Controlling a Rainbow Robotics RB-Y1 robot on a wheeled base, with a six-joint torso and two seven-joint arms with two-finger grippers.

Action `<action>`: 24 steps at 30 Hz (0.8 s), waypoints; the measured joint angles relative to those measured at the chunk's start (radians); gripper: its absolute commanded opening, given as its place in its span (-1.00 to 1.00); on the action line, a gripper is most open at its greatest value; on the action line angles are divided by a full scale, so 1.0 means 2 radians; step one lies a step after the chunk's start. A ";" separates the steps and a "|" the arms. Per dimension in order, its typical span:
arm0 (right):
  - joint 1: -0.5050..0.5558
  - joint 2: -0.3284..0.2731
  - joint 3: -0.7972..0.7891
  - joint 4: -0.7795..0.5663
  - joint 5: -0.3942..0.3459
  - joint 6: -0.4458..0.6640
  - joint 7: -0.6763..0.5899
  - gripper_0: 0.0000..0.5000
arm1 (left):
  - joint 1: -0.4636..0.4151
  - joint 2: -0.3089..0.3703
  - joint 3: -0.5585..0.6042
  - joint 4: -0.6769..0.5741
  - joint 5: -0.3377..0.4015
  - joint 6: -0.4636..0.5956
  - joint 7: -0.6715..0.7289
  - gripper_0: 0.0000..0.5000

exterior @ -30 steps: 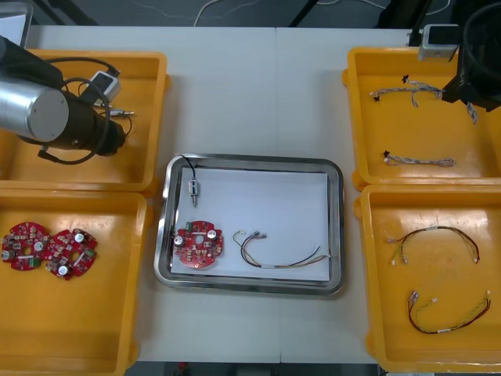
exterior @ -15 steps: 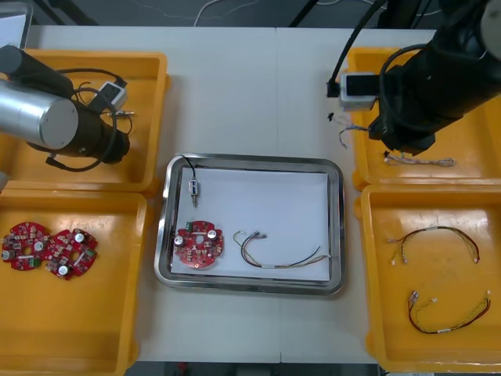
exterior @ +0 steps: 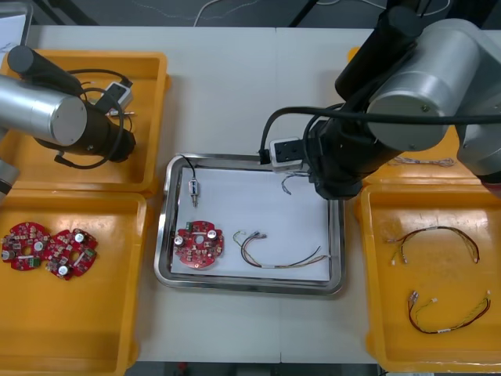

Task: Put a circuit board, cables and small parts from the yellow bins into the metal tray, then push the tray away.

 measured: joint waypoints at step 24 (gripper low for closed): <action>0.000 0.032 0.122 0.079 0.051 -0.119 -0.009 -0.67 | -0.003 0.000 -0.016 0.002 -0.002 -0.024 0.000 -1.00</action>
